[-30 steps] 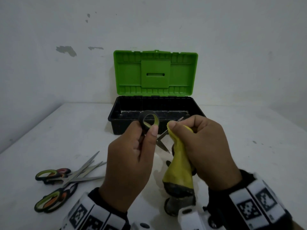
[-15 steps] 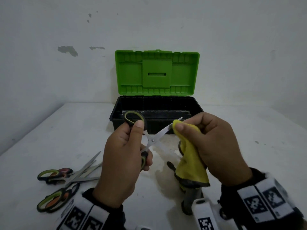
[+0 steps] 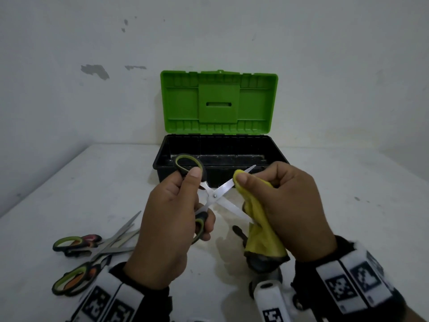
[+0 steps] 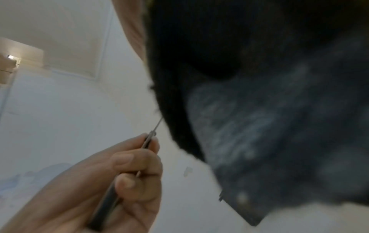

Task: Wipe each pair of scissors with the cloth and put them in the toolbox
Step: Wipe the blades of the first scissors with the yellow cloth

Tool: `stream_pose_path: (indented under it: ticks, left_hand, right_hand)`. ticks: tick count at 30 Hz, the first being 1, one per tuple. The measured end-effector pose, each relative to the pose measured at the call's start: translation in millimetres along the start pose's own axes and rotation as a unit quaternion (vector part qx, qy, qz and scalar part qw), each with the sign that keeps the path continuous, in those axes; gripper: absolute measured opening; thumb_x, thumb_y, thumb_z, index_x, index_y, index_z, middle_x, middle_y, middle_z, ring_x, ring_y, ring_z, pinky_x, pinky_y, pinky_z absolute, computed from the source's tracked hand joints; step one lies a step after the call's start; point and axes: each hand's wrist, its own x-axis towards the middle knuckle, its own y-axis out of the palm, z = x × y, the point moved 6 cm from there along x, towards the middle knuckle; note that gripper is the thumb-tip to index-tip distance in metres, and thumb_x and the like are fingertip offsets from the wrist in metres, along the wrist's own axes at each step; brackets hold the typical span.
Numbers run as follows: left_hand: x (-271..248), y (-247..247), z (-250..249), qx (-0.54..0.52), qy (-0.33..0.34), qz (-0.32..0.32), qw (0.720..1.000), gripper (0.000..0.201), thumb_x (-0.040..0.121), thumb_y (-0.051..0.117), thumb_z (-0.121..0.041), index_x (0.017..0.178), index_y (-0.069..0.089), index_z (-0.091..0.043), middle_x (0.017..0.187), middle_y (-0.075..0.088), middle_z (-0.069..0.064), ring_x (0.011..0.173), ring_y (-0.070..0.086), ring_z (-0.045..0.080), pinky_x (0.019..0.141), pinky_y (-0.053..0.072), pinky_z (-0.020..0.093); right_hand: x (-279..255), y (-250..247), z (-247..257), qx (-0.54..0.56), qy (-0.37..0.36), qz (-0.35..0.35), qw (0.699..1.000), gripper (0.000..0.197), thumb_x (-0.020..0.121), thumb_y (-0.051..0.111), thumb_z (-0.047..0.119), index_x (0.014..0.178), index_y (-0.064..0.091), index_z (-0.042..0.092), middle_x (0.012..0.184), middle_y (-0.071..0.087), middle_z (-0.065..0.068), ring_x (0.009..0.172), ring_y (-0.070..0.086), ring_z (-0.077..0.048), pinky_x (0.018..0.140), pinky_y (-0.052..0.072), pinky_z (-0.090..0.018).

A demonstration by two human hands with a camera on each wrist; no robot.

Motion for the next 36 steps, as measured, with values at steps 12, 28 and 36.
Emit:
stream_pose_path:
  ticks: [12, 28, 36]
  left_hand:
    - [0.7, 0.1, 5.8, -0.024, -0.058, 0.014, 0.998, 0.031, 0.099, 0.051, -0.032, 0.075, 0.045, -0.012, 0.055, 0.025, -0.001, 0.039, 0.042, 0.021, 0.039, 0.036, 0.025]
    - [-1.0, 1.2, 3.4, -0.025, -0.072, 0.013, 0.997, 0.026, 0.098, 0.051, -0.032, 0.081, 0.049, -0.012, 0.053, 0.025, -0.002, 0.037, 0.042, 0.019, 0.039, 0.036, 0.025]
    - [-0.5, 2.4, 3.3, -0.029, -0.076, 0.022, 0.996, 0.026, 0.098, 0.050, -0.031, 0.082, 0.050, -0.011, 0.055, 0.024, 0.000, 0.038, 0.041, 0.020, 0.039, 0.036, 0.025]
  right_hand:
    - [-5.7, 5.3, 3.4, 0.040, 0.009, 0.055, 0.998, 0.033, 0.072, 0.086, 0.028, 0.067, 0.065, 0.004, 0.059, 0.070, -0.007, 0.051, 0.063, -0.012, 0.050, 0.050, -0.021]
    - [7.7, -8.8, -10.8, 0.107, 0.030, 0.000, 0.994, 0.040, 0.075, 0.085, 0.032, 0.072, 0.061, -0.001, 0.063, 0.065, -0.029, 0.052, 0.062, -0.042, 0.053, 0.055, -0.055]
    - [13.4, -9.5, -11.5, 0.108, 0.032, -0.002, 0.994, 0.040, 0.073, 0.085, 0.030, 0.072, 0.062, -0.001, 0.068, 0.067, -0.029, 0.058, 0.065, -0.040, 0.058, 0.057, -0.054]
